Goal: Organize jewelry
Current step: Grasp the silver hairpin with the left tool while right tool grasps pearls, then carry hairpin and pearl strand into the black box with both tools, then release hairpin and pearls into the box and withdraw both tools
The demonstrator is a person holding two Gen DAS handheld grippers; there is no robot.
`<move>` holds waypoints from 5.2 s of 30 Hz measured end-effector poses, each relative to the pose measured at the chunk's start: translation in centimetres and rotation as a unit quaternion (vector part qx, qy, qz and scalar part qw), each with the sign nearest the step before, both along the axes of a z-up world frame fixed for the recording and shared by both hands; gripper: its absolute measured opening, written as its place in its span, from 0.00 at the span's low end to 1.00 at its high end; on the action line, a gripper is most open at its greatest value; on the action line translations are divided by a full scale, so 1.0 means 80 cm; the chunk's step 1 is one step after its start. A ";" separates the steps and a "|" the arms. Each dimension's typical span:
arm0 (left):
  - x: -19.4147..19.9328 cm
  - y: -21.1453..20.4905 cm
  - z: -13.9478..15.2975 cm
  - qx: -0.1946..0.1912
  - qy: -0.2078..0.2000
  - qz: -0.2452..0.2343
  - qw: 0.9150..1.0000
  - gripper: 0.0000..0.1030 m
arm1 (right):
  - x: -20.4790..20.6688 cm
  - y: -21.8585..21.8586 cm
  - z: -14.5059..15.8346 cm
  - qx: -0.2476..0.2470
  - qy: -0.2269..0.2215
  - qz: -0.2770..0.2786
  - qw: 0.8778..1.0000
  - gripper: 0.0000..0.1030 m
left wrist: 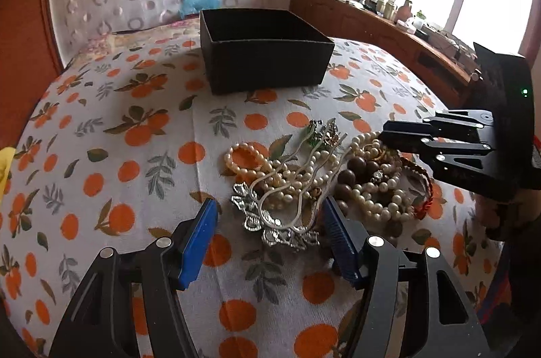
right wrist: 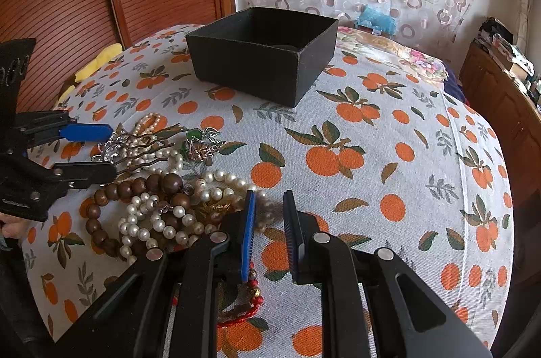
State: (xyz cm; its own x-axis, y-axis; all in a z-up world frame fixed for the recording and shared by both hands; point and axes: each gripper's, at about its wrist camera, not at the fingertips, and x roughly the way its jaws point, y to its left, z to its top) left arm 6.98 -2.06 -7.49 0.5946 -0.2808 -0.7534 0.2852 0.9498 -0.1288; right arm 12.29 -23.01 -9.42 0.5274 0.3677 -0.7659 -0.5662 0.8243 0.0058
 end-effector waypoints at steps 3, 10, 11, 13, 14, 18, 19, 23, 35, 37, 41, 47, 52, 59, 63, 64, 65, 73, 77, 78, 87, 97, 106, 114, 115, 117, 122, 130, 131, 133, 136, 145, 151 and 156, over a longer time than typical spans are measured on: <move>0.003 -0.006 0.000 0.006 0.001 -0.008 1.000 0.63 | 0.000 0.000 0.000 0.000 0.000 0.000 1.000 0.18; 0.018 -0.027 -0.003 0.055 -0.002 -0.022 0.998 0.66 | 0.000 0.000 0.000 0.000 0.000 0.000 1.000 0.18; 0.019 -0.030 -0.003 0.063 -0.004 -0.024 0.998 0.66 | 0.000 0.000 0.000 0.000 0.000 0.000 1.000 0.18; 0.020 -0.031 -0.004 0.069 -0.005 -0.025 0.997 0.66 | 0.001 0.000 0.000 0.001 0.000 0.001 1.000 0.18; 0.020 -0.030 -0.004 0.070 -0.006 -0.026 0.997 0.66 | 0.000 0.000 0.000 0.000 0.000 0.001 1.000 0.18; 0.014 -0.028 -0.002 0.075 -0.011 -0.028 0.997 0.56 | 0.000 0.000 0.000 0.000 0.000 0.002 1.000 0.18; 0.013 -0.025 -0.002 0.069 -0.011 -0.028 0.997 0.55 | -0.001 0.000 0.000 -0.001 -0.001 0.002 1.000 0.17; 0.008 -0.014 0.002 0.054 -0.012 -0.018 0.998 0.52 | -0.005 -0.002 0.003 0.004 -0.004 0.003 1.000 0.08; -0.010 0.007 0.032 0.038 -0.054 0.009 0.998 0.52 | -0.022 -0.002 0.073 0.055 -0.070 0.012 0.996 0.08; -0.010 0.009 0.038 0.036 -0.060 0.011 0.997 0.52 | -0.023 -0.001 0.089 0.062 -0.081 0.014 0.995 0.08; -0.008 0.012 0.055 0.032 -0.076 0.015 0.997 0.52 | -0.022 0.004 0.119 0.069 -0.104 0.018 0.992 0.08; 0.000 0.014 0.081 0.027 -0.098 0.016 0.995 0.52 | -0.018 0.005 0.160 0.085 -0.130 0.021 0.988 0.08; 0.007 0.013 0.097 0.025 -0.111 0.015 0.993 0.52 | -0.016 0.007 0.193 0.093 -0.154 0.022 0.983 0.08; 0.020 0.010 0.107 0.019 -0.119 0.014 0.993 0.52 | -0.004 0.008 0.233 0.102 -0.178 0.020 0.978 0.08; 0.031 0.010 0.110 0.016 -0.123 0.015 0.992 0.52 | 0.003 0.011 0.250 0.102 -0.189 0.018 0.976 0.08; 0.033 0.010 0.111 0.016 -0.123 0.016 0.992 0.52 | 0.006 0.011 0.255 0.102 -0.193 0.017 0.976 0.08; 0.037 0.009 0.112 0.016 -0.124 0.016 0.992 0.52 | 0.009 0.011 0.259 0.103 -0.194 0.015 0.975 0.08; 0.065 0.006 0.118 0.024 -0.127 0.012 0.992 0.52 | 0.037 0.008 0.289 0.109 -0.214 0.013 0.971 0.08; 0.081 0.008 0.118 0.022 -0.124 0.014 0.992 0.52 | 0.053 0.009 0.299 0.116 -0.218 0.015 0.969 0.08; 0.085 0.009 0.118 0.020 -0.124 0.015 0.992 0.52 | 0.058 0.009 0.302 0.119 -0.217 0.017 0.969 0.08; 0.119 0.009 0.118 0.016 -0.117 0.017 0.993 0.52 | 0.108 0.027 0.294 0.109 -0.213 0.023 0.971 0.08; 0.159 -0.003 0.109 0.025 -0.102 0.012 0.994 0.52 | 0.176 0.034 0.211 0.089 -0.143 0.015 0.985 0.08; 0.182 -0.015 0.098 0.035 -0.089 0.003 0.995 0.52 | 0.185 0.036 0.159 0.095 -0.098 0.024 0.990 0.09; 0.196 -0.037 0.081 0.060 -0.072 -0.015 0.995 0.52 | 0.174 0.013 0.151 0.103 -0.093 0.016 0.990 0.09; 0.198 -0.041 0.078 0.065 -0.069 -0.017 0.995 0.53 | 0.172 0.009 0.149 0.103 -0.092 0.015 0.990 0.09; 0.202 -0.044 0.071 0.073 -0.063 -0.021 0.995 0.52 | 0.166 0.001 0.145 0.103 -0.091 0.012 0.990 0.09; 0.201 -0.047 0.067 0.069 -0.058 -0.024 0.996 0.53 | 0.154 -0.010 0.136 0.101 -0.087 0.006 0.991 0.09; 0.171 -0.038 0.083 0.053 -0.075 -0.015 0.996 0.58 | 0.126 -0.019 0.127 0.103 -0.085 -0.001 0.991 0.09; 0.165 -0.036 0.087 0.048 -0.078 -0.015 0.996 0.58 | 0.122 -0.018 0.125 0.102 -0.085 -0.001 0.991 0.09; 0.150 -0.029 0.095 0.039 -0.087 -0.013 0.995 0.58 | 0.111 -0.018 0.121 0.101 -0.083 -0.002 0.991 0.09; 0.129 -0.020 0.105 0.028 -0.098 -0.010 0.995 0.59 | 0.098 -0.016 0.116 0.100 -0.081 -0.004 0.992 0.09; 0.086 -0.001 0.101 0.019 -0.101 -0.001 0.995 0.59 | 0.058 -0.018 0.111 0.101 -0.081 -0.013 0.991 0.09; 0.058 0.014 0.085 0.016 -0.092 0.007 0.996 0.59 | 0.033 -0.022 0.108 0.101 -0.080 -0.016 0.992 0.09; 0.031 0.019 0.071 0.014 -0.082 0.010 0.996 0.59 | 0.004 -0.023 0.097 0.106 -0.070 -0.019 0.992 0.09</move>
State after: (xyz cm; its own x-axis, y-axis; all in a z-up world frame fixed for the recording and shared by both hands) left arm 9.49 -0.57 -1.79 0.7159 -0.2480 -0.6527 0.2811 0.9581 -0.0557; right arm 12.60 -24.88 -1.67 0.6399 0.4905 -0.5916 -0.5426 0.8335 0.1041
